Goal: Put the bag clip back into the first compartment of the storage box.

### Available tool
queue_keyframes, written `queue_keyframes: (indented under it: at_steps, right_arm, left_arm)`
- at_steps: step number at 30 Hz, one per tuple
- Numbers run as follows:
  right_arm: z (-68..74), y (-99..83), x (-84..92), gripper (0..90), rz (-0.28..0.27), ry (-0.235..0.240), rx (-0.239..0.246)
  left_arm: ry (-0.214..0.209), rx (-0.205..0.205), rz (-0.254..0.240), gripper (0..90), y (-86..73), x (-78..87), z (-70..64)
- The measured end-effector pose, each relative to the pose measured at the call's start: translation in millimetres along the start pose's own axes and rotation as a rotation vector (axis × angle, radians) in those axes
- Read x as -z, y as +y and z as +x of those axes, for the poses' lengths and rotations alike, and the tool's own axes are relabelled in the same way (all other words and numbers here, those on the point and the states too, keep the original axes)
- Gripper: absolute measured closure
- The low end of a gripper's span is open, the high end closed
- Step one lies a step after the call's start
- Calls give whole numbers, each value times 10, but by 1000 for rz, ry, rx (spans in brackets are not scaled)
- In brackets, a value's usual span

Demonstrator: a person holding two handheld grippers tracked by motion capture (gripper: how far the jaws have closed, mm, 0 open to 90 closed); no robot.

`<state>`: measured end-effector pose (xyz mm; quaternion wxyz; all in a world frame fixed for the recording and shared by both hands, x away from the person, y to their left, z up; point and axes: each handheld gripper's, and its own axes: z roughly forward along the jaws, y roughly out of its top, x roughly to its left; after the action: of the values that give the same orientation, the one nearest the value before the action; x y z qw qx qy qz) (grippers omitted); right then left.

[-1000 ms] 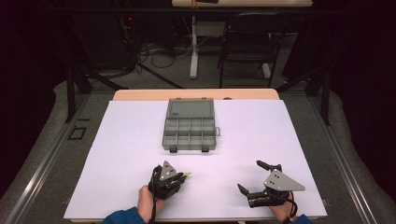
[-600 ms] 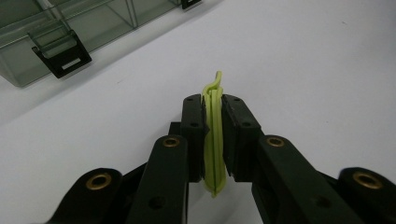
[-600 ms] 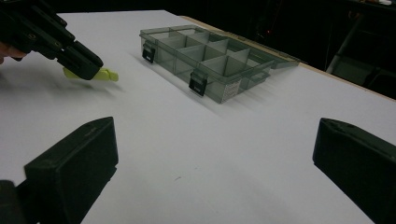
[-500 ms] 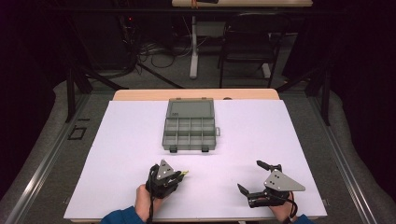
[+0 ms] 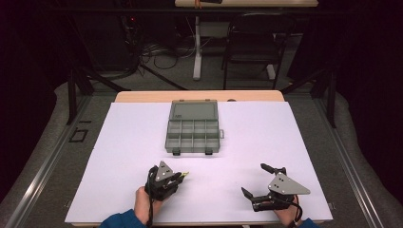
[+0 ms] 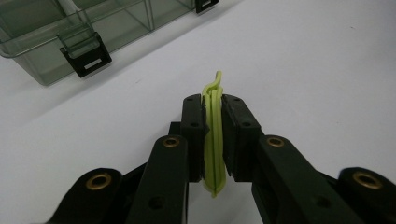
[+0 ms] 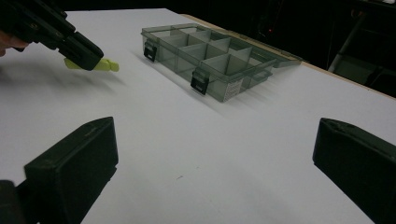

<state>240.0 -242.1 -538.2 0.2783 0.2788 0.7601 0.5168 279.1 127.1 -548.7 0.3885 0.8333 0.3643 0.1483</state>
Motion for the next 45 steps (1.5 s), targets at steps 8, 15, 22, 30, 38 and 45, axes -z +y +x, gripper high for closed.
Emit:
queue_keyframes:
  at_steps: [8, 15, 22, 30, 38, 45]
  right_arm:
    - [1, 3, 1, 0, -3, -2, 0]
    - [-5, -1, 7, 0, -1, -5, -5]
    - [-4, -2, 4, 0, -1, -4, -4]
    - [-5, -1, -4, 0, 0, -2, 1]
    - [-5, 1, 2, 0, -3, -4, -4]
    - [-11, -1, 8, 0, 3, -4, -5]
  left_arm:
    - [9, 3, 1, 798, -5, 31, 43]
    - [12, 10, -4, 798, -7, 57, 87]
    - [24, 31, -14, 798, -9, 81, 132]
    - [37, 37, -16, 797, -16, 106, 185]
    - [53, 48, -21, 797, -21, 124, 229]
    - [67, 60, -23, 798, -21, 147, 292]
